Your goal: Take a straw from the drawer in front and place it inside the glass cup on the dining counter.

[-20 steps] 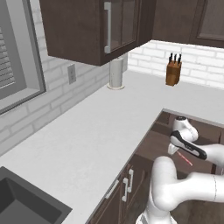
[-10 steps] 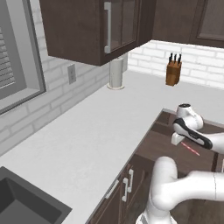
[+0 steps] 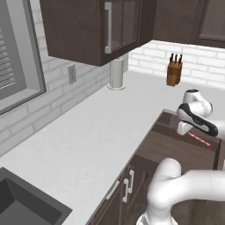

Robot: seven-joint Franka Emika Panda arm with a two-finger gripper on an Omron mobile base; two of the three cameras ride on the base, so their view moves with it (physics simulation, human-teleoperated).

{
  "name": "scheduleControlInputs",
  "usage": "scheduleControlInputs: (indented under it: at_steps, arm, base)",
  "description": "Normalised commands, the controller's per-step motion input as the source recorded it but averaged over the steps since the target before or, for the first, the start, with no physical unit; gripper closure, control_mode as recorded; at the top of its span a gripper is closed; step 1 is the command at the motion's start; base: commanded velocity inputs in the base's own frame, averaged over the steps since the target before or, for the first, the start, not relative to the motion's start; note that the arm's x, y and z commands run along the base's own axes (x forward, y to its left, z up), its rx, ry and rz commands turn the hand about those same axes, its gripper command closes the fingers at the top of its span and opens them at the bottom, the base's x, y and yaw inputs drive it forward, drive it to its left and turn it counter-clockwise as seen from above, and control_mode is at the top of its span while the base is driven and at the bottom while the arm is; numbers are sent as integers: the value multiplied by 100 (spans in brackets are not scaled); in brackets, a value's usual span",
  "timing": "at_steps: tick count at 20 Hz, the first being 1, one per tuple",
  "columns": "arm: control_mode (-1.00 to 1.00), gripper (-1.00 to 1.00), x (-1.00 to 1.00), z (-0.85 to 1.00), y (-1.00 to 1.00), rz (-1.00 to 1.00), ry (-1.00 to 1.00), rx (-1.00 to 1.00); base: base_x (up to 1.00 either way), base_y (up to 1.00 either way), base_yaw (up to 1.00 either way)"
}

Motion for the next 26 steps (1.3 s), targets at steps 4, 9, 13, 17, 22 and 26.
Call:
scheduleControlInputs:
  at_steps: [4, 9, 13, 17, 22, 26]
  arm:
    - [-100, 100, -36, 98, 15, 0, -12, 0]
    - [-100, 100, -29, 77, 4, 1, -23, 0]
    - [-100, 100, -29, 48, 0, 6, -29, 0]
    - [-100, 100, -38, 23, 3, 6, -26, -4]
    - [-100, 100, -34, 48, 6, 1, -14, -6]
    - [-100, 100, -30, 34, 13, 0, -2, -7]
  base:
    - [0, 0, 0]
    - [0, 0, 0]
    - [0, 0, 0]
    - [0, 0, 0]
    - [0, 0, 0]
    - [0, 0, 0]
